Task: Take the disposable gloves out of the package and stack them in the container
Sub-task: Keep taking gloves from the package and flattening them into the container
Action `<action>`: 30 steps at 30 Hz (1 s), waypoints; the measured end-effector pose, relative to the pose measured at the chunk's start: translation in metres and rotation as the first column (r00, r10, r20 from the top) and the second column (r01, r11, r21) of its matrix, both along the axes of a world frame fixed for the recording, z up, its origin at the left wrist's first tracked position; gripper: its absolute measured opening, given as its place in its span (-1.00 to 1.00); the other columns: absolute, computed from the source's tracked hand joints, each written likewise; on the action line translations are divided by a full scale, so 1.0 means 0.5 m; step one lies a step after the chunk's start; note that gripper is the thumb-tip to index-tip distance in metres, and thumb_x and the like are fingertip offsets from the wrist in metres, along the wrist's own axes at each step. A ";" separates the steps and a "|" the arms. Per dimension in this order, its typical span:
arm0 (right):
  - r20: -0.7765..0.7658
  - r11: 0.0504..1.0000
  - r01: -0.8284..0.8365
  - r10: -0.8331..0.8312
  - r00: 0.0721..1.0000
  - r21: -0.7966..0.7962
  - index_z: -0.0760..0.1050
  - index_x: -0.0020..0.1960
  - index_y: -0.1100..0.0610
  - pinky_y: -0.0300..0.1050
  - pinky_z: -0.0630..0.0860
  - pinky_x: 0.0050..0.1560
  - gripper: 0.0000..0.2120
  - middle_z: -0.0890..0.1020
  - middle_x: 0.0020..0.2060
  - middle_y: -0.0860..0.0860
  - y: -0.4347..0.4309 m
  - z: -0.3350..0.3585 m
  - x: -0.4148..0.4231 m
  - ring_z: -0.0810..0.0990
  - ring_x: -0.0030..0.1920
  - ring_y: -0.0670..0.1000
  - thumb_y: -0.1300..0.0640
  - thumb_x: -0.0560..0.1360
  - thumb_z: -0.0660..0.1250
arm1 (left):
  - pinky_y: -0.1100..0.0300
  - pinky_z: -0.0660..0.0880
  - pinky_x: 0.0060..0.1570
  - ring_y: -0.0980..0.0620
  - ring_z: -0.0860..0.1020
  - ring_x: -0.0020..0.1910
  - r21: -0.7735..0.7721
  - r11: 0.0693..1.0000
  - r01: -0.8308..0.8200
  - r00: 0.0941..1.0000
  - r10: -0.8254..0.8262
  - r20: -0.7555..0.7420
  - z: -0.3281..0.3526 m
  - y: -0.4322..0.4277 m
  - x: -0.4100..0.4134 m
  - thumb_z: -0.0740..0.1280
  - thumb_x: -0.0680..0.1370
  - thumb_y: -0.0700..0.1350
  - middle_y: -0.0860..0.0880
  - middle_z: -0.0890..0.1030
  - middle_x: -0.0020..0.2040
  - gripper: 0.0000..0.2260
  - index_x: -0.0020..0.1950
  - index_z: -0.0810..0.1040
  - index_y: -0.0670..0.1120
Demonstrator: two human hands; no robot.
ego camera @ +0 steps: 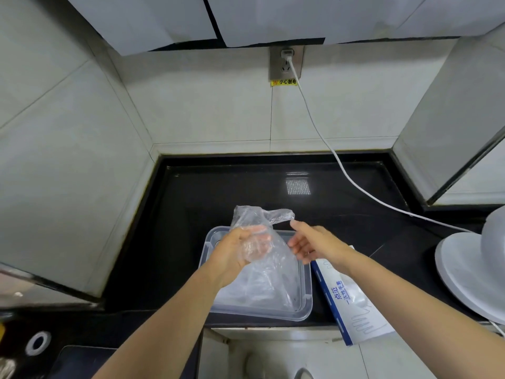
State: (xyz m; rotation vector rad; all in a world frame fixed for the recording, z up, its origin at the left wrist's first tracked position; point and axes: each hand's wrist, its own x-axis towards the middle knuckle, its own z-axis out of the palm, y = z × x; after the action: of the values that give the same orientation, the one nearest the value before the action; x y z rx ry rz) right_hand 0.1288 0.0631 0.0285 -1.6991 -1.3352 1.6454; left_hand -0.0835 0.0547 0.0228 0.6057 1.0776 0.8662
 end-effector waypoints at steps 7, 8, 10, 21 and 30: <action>-0.368 0.936 -0.352 0.326 0.871 -0.004 0.50 0.38 0.02 -0.12 0.44 0.34 -0.54 0.61 0.26 -0.01 0.000 0.013 -0.033 0.55 0.30 -0.04 -0.19 0.65 0.07 | 0.07 0.54 0.05 -0.08 0.58 0.16 -0.009 0.993 0.118 0.988 -0.117 0.096 -0.007 -0.010 -0.004 0.09 0.63 -0.17 -0.15 0.63 0.18 -0.67 0.23 0.60 -0.14; -0.403 0.940 -0.341 0.320 0.858 0.019 0.50 0.37 0.06 -0.17 0.45 0.31 -0.58 0.60 0.27 0.02 0.003 0.010 -0.036 0.54 0.32 -0.03 -0.12 0.66 0.09 | 0.07 0.54 0.06 -0.07 0.58 0.17 0.003 0.991 0.130 0.986 -0.130 0.102 -0.006 -0.009 -0.004 0.08 0.63 -0.19 -0.15 0.62 0.20 -0.66 0.25 0.58 -0.15; -0.457 0.960 -0.278 0.261 0.851 0.030 0.54 0.29 0.19 -0.18 0.49 0.27 -0.66 0.62 0.23 0.09 0.010 0.001 -0.034 0.58 0.27 0.02 0.02 0.64 0.21 | 0.10 0.55 0.01 -0.04 0.61 0.11 0.029 0.988 0.151 0.988 -0.152 0.037 -0.006 -0.005 -0.007 0.07 0.60 -0.24 -0.13 0.64 0.16 -0.65 0.25 0.58 -0.16; -0.177 0.988 -0.156 0.155 0.972 0.008 0.50 -0.09 0.22 0.04 0.58 -0.02 -0.77 0.62 -0.19 0.11 0.025 -0.034 -0.038 0.64 -0.15 0.08 0.17 0.41 0.53 | 0.08 0.60 0.01 -0.05 0.65 0.01 -0.023 0.999 0.044 0.956 -0.048 -0.289 -0.036 -0.002 -0.004 0.34 0.58 0.03 -0.12 0.67 0.01 -0.74 0.13 0.62 -0.10; -0.114 0.993 -0.121 0.121 0.986 0.002 0.41 -0.10 0.17 -0.13 0.49 -0.23 -0.69 0.56 -0.21 0.13 0.025 -0.039 -0.024 0.57 -0.20 0.07 0.10 0.41 0.54 | 0.30 0.45 -0.21 0.14 0.47 -0.19 0.124 0.992 0.028 0.846 0.043 -0.532 -0.067 -0.011 0.015 0.17 0.64 0.09 -0.03 0.53 -0.07 -0.75 0.12 0.44 -0.07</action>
State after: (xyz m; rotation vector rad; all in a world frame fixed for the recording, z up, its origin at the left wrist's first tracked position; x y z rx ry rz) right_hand 0.1169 0.0754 0.0093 -1.5279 -1.4045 1.7858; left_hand -0.0758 0.0493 -0.0109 0.9896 1.5365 0.7937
